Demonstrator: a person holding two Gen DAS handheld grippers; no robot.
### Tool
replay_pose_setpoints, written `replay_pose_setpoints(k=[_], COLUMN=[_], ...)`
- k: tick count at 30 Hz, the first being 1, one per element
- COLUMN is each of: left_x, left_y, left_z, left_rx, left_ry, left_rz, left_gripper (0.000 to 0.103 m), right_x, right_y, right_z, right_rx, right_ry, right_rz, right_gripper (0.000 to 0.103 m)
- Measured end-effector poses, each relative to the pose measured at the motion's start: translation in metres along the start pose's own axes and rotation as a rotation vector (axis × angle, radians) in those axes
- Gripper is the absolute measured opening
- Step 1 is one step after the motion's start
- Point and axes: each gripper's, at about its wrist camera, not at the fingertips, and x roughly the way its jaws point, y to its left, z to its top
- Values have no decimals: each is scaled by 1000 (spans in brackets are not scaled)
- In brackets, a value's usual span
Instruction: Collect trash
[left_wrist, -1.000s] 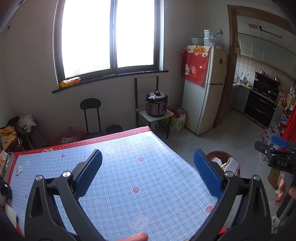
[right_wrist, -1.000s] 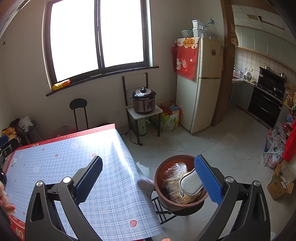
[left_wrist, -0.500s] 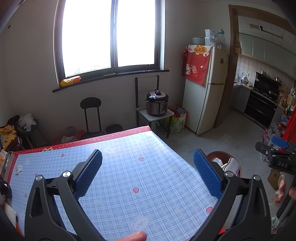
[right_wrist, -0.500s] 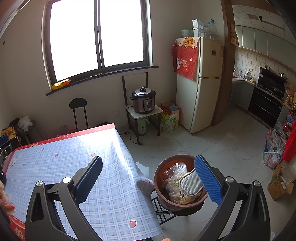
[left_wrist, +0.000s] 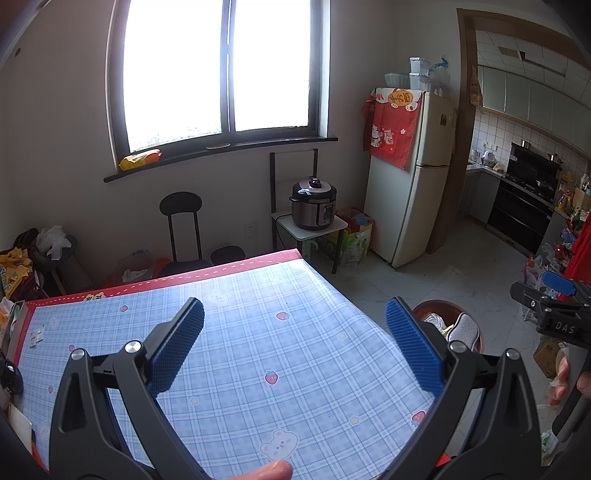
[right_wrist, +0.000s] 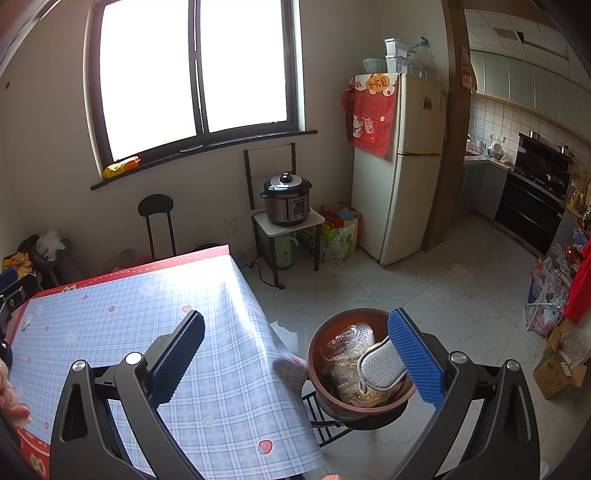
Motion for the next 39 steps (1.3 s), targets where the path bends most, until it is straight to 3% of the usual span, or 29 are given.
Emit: replay_pose_setpoints(k=[9,16,39], left_x=[3,2,12], left_y=[3,-5,-65], left_z=[-2,-2,16], left_rx=[-4,14,69], left_ry=[1,-7,-46], left_rz=[2,-9,-156], left_gripper=[97,97,97], right_x=[3,-4,-33], right_y=[1,0,-36], right_z=[-1,-1,-11], right_rx=[-2,-12,59], right_ry=[-1,-41,-72], right_rz=[-3,-54,-172], right_gripper=[98,98,98])
